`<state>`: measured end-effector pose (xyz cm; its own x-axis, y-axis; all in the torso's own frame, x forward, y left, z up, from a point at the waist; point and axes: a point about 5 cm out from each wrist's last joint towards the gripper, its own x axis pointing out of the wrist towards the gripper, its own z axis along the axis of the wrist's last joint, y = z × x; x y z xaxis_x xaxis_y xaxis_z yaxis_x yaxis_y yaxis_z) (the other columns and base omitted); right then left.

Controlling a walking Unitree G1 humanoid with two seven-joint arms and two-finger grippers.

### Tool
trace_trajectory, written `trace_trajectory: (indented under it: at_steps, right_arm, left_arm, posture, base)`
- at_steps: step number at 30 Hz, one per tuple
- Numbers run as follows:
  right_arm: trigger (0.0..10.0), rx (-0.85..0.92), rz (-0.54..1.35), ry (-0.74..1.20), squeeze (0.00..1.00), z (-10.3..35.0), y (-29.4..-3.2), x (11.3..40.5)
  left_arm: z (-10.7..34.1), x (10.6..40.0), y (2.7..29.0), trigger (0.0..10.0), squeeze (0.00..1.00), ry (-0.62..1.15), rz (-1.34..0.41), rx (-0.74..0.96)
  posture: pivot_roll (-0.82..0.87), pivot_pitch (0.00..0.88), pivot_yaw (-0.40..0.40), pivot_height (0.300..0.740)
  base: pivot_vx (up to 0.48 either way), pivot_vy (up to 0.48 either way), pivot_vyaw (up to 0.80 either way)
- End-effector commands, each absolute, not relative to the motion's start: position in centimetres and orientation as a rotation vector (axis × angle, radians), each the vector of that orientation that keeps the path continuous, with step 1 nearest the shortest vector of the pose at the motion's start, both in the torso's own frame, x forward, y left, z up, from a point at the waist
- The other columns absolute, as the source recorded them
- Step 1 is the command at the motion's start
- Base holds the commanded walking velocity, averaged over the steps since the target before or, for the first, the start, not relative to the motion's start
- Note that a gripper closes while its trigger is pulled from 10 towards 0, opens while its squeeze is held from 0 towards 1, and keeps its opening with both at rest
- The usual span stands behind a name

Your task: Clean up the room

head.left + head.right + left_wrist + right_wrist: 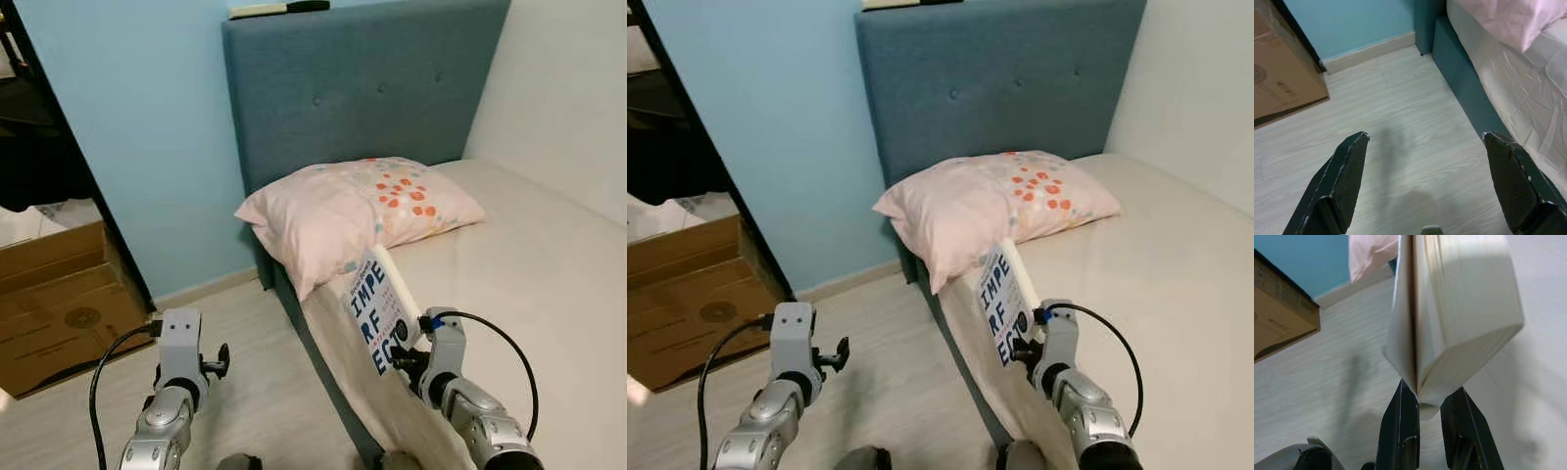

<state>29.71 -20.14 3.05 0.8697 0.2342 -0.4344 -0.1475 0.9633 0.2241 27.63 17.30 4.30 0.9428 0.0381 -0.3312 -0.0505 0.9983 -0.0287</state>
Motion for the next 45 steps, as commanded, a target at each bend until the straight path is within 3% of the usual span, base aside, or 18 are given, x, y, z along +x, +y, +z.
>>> trace_trajectory:
  at_steps: [1,5,27,33,37,39,45]
  right_arm:
    - [10.0,0.216,0.211,0.44,0.0,3.9,-20.1,30.4]
    - [10.0,0.213,0.215,0.441,0.0,4.0,-20.1,30.5]
    - [10.0,0.226,0.208,0.443,0.0,4.3,-20.6,30.8]
    - [10.0,0.347,0.21,0.43,0.0,5.0,-20.5,31.5]
    - [10.0,0.612,0.27,0.388,0.0,7.7,-20.6,33.7]
    - [10.0,0.636,0.292,0.38,0.0,8.3,-20.7,34.1]
    - [10.0,0.495,0.368,0.322,0.0,10.6,-20.7,35.4]
  left_arm:
    - [3.9,27.3,17.5,10.0,0.0,0.366,0.05,-0.016]
    - [3.8,27.3,17.6,10.0,0.0,0.367,0.051,-0.015]
    - [3.8,27.2,17.7,10.0,0.0,0.368,0.051,-0.008]
    - [3.9,27.3,17.7,10.0,0.0,0.368,0.054,-0.004]
    - [4.6,27.8,18.3,10.0,0.0,0.345,0.057,-0.003]
    - [4.7,27.8,18.4,10.0,0.0,0.339,0.057,-0.006]
    - [5.3,28.1,18.9,10.0,0.0,0.312,0.075,-0.03]
  posture:
    - [0.04,0.054,0.002,0.597]
    - [0.04,0.056,0.002,0.578]
    - [0.04,0.066,0.002,0.578]
    - [0.04,0.07,0.003,0.578]
    - [0.05,0.082,-0.002,0.578]
    - [0.05,0.082,-0.002,0.578]
    - [0.06,0.072,-0.013,0.578]
  base:
    - [0.0,0.0,0.0]
    - [0.0,0.0,0.0]
    - [0.0,0.0,0.0]
    - [0.0,0.0,0.0]
    - [0.0,0.0,0.0]
    - [0.0,0.0,0.0]
    - [0.0,0.0,0.0]
